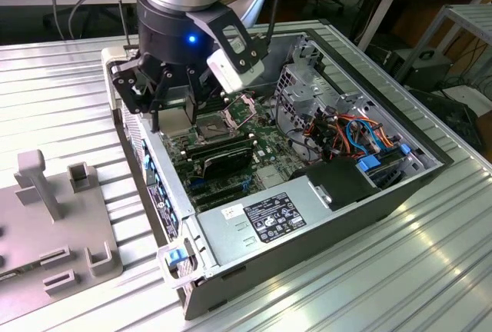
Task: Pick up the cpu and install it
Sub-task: 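Pick up the cpu and move it towards the insertion slot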
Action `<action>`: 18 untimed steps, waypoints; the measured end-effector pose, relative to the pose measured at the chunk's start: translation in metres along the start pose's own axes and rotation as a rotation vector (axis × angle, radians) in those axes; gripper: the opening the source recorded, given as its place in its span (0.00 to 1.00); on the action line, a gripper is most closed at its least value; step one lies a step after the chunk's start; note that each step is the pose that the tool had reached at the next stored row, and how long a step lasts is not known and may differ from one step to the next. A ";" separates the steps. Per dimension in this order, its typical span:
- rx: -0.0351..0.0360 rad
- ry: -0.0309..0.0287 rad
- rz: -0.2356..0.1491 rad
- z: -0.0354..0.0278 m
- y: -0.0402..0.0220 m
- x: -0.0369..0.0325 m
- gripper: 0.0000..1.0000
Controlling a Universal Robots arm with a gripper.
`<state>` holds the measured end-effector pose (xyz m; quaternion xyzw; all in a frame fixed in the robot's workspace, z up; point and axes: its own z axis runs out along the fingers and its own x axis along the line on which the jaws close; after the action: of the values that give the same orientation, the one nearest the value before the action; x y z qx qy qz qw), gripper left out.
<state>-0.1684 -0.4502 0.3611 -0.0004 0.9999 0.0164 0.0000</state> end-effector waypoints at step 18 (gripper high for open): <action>0.0001 0.0001 0.000 0.0000 0.0000 -0.0294 0.55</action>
<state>-0.1390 -0.4502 0.3611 -0.0004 0.9999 0.0164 0.0000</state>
